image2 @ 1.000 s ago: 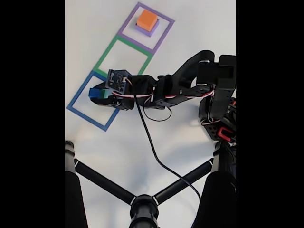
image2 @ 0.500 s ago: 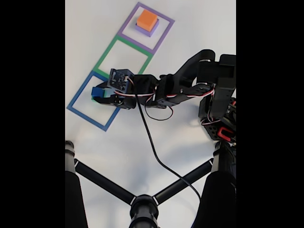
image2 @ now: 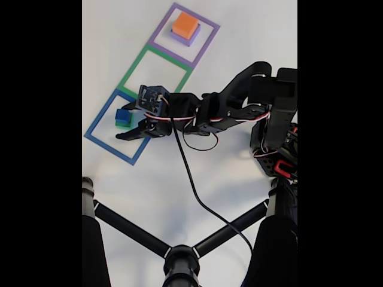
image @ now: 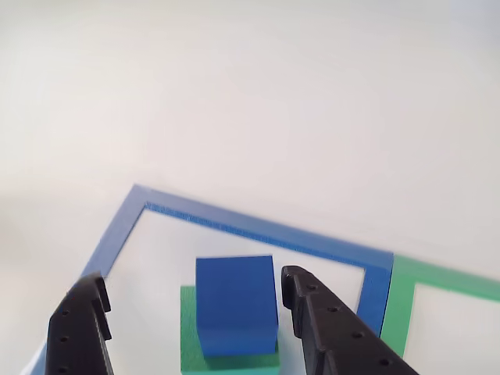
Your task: Tower of hanoi
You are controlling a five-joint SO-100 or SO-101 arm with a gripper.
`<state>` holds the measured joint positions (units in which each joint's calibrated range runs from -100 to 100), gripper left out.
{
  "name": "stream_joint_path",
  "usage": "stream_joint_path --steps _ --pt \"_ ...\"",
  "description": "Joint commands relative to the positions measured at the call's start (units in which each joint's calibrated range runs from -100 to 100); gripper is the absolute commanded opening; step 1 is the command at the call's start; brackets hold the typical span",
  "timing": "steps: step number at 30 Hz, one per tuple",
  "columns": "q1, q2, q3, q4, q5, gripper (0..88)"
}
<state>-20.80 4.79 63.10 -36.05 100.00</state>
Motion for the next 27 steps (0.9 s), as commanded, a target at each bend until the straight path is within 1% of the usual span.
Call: stream_joint_path --steps 1,3,6,7,12,16,20,27 --pt "0.2 -8.3 -1.5 2.0 0.0 25.9" --pt "0.7 -12.3 -3.5 7.9 0.0 25.6" --pt "1.8 -19.2 -8.3 21.0 0.0 23.6" --pt "2.3 -21.3 -10.1 25.5 0.0 20.9" --pt "5.7 -32.4 -16.8 51.1 0.0 0.1" --pt "8.9 -40.5 -19.2 64.8 0.0 0.0" --pt "12.4 -46.1 -25.9 79.1 0.0 0.0" --pt "22.4 -47.4 -51.3 110.7 0.0 0.0"
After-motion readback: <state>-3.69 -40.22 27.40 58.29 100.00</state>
